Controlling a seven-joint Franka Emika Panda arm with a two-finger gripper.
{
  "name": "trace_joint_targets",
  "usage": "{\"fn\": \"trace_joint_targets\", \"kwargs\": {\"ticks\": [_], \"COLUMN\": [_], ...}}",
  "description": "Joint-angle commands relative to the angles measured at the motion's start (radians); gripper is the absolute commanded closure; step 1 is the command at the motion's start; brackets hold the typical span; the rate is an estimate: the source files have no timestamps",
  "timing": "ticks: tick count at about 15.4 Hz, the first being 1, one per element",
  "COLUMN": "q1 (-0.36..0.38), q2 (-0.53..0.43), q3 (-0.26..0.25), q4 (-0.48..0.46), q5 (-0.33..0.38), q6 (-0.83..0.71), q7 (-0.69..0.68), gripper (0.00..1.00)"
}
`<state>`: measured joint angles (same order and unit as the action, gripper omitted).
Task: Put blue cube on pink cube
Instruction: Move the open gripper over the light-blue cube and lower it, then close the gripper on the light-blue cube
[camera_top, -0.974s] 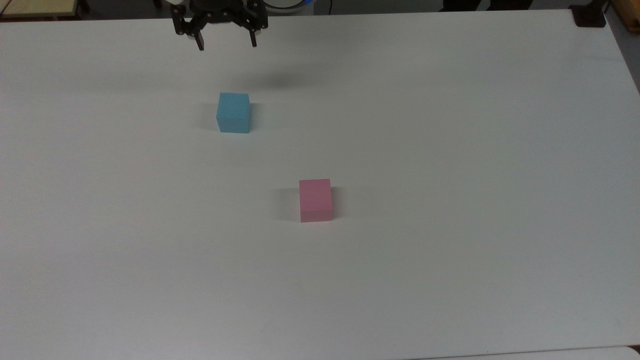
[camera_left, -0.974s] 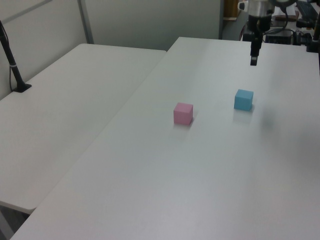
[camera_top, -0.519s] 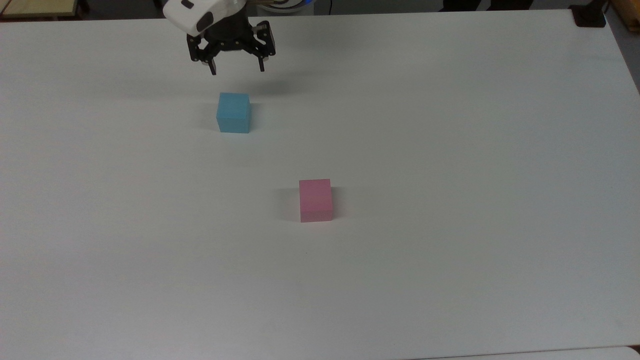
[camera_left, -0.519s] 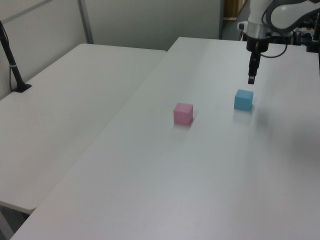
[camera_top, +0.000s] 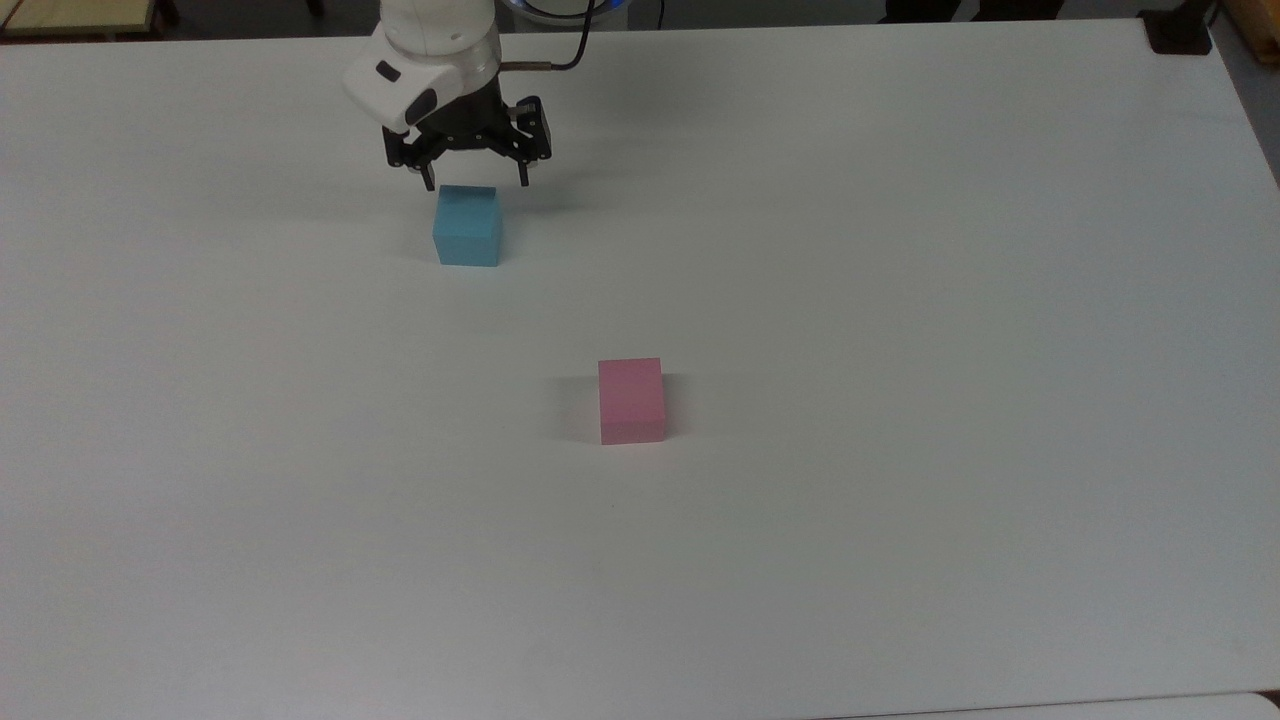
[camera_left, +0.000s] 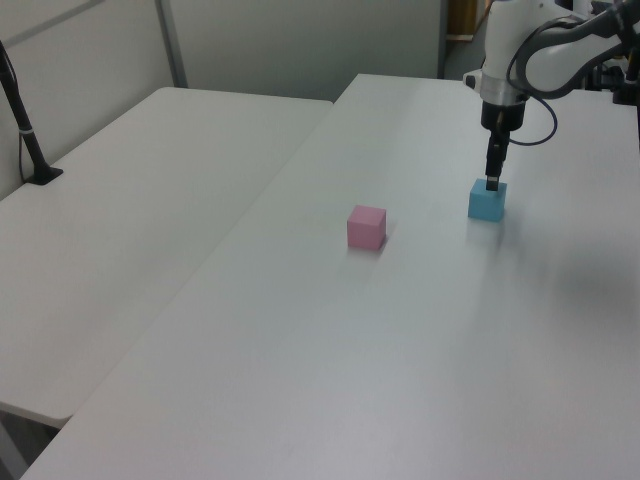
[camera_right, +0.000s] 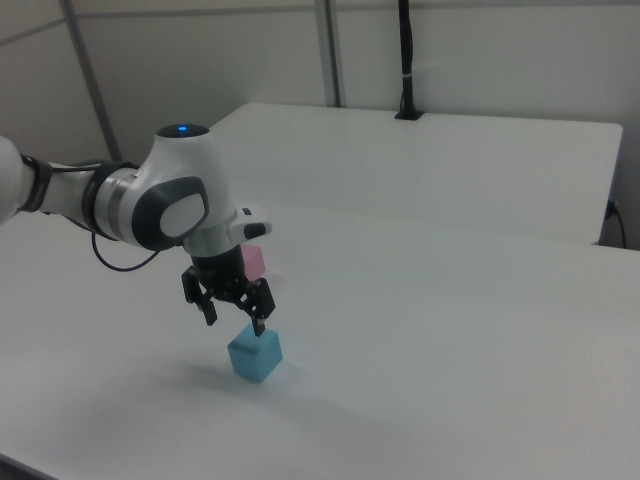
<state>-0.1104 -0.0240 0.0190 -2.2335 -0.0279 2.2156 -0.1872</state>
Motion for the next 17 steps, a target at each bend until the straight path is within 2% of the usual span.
{"fn": "trace_joint_targets", "kwargs": {"ticks": [1, 10, 11, 13, 14, 17], "q1": [0.006, 0.009, 0.009, 0.008, 0.008, 0.006], "q2": [0.035, 0.108, 0.114, 0.116, 0.116, 0.11], "q3": [0.001, 0.001, 0.001, 0.001, 0.001, 0.002], "q4": [0.0, 0.014, 0.017, 0.023, 0.025, 0.048], "q5": [-0.044, -0.109, -0.116, -0.118, -0.118, -0.112], "q6": [0.03, 0.068, 0.067, 0.067, 0.065, 0.049], "q7": [0.034, 0.132, 0.132, 0.133, 0.135, 0.14], "gripper": [0.0, 0.0, 0.09, 0.36, 0.46, 0.48]}}
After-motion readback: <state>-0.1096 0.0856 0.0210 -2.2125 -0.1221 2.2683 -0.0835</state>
